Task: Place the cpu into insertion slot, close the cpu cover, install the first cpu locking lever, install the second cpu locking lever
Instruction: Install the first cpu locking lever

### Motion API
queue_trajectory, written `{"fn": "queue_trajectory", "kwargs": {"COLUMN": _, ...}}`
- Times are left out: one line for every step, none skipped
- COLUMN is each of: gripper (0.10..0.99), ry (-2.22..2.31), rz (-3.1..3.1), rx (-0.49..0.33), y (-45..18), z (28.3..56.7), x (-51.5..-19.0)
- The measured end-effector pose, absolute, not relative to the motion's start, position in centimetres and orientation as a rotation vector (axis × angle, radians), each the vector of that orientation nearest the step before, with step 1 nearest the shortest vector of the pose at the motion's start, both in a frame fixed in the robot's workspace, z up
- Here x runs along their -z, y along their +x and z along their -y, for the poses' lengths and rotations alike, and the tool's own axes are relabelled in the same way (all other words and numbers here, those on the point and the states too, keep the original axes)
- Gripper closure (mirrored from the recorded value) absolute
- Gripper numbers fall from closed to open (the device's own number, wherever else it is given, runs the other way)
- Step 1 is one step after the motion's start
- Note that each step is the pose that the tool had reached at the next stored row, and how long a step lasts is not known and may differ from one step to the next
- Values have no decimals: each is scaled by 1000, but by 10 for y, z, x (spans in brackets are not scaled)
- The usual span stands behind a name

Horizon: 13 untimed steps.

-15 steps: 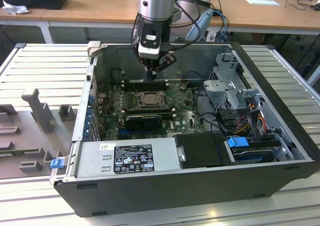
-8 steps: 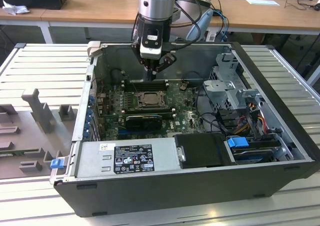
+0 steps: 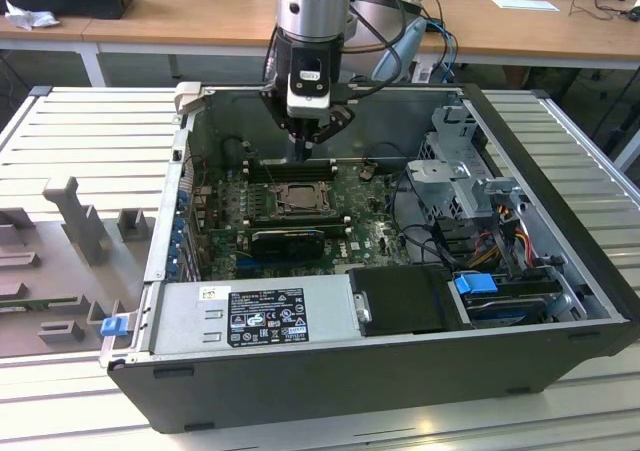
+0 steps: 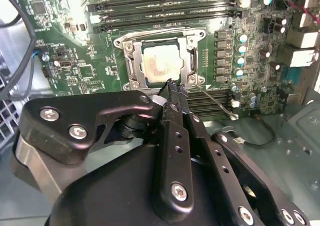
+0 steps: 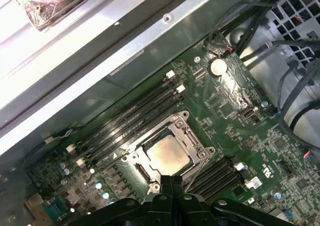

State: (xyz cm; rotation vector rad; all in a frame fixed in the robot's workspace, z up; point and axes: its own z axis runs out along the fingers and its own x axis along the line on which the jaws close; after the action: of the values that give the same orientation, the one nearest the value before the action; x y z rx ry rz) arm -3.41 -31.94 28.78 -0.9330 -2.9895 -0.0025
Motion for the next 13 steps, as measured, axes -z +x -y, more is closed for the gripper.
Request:
{"fn": "queue_trajectory", "kwargs": {"gripper": 980, "ry": -914, "rz": 2995, "rx": 2, "y": -34, "z": 319, "x": -288}}
{"fn": "queue_trajectory", "kwargs": {"gripper": 980, "ry": -896, "rz": 3001, "rx": 2, "y": -34, "z": 319, "x": -288}}
{"fn": "queue_trajectory", "kwargs": {"gripper": 980, "ry": -879, "rz": 3006, "rx": 2, "y": -34, "z": 320, "x": -288}}
{"fn": "queue_trajectory", "kwargs": {"gripper": 980, "ry": -871, "rz": 3008, "rx": 2, "y": -35, "z": 321, "x": -287}}
{"fn": "queue_trajectory", "kwargs": {"gripper": 980, "ry": -857, "rz": 3012, "rx": 2, "y": -35, "z": 321, "x": -287}}
{"fn": "queue_trajectory", "kwargs": {"gripper": 980, "ry": -847, "rz": 3015, "rx": 2, "y": -35, "z": 321, "x": -287}}
{"fn": "queue_trajectory", "kwargs": {"gripper": 980, "ry": -836, "rz": 3018, "rx": 2, "y": -35, "z": 321, "x": -287}}
{"fn": "queue_trajectory", "kwargs": {"gripper": 980, "ry": -815, "rz": 3024, "rx": 2, "y": -36, "z": 321, "x": -287}}
{"fn": "queue_trajectory", "kwargs": {"gripper": 980, "ry": -796, "rz": 3029, "rx": 2, "y": -36, "z": 321, "x": -287}}
{"fn": "queue_trajectory", "kwargs": {"gripper": 980, "ry": -784, "rz": 3032, "rx": 2, "y": -36, "z": 321, "x": -287}}
{"fn": "queue_trajectory", "kwargs": {"gripper": 980, "ry": -774, "rz": 3035, "rx": 2, "y": -36, "z": 321, "x": -287}}
{"fn": "queue_trajectory", "kwargs": {"gripper": 980, "ry": -762, "rz": 3038, "rx": 2, "y": -36, "z": 321, "x": -287}}
{"fn": "queue_trajectory", "kwargs": {"gripper": 980, "ry": -752, "rz": 3041, "rx": 2, "y": -36, "z": 321, "x": -287}}
